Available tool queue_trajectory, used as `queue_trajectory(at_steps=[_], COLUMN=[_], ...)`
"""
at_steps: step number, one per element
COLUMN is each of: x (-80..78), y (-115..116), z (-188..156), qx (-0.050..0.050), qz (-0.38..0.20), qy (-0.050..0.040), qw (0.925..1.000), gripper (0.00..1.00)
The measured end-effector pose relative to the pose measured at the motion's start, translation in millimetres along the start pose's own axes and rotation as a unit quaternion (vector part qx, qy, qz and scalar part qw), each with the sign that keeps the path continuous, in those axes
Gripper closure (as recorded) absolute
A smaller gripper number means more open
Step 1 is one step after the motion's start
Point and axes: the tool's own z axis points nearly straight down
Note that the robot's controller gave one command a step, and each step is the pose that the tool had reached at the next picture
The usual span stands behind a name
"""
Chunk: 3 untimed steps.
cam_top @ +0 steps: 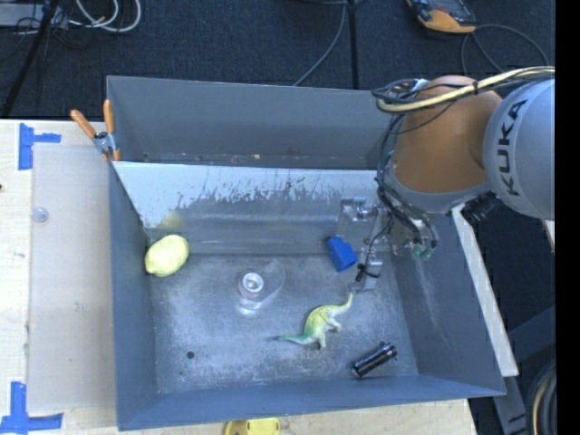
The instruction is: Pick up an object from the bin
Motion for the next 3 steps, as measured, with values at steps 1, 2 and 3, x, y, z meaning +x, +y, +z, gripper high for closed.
queue_trajectory(at_steps=[1,2,3], x=[23.6,51.8,70.5], y=[3,30,-9], z=[44,72,124], qx=[0.000,0.000,0.000], qz=[-0.026,-0.084,-0.180], qy=[-0.0011,0.0064,0.0004], qw=[0.9997,0.9965,0.9837], gripper=[0.00,0.00,1.00])
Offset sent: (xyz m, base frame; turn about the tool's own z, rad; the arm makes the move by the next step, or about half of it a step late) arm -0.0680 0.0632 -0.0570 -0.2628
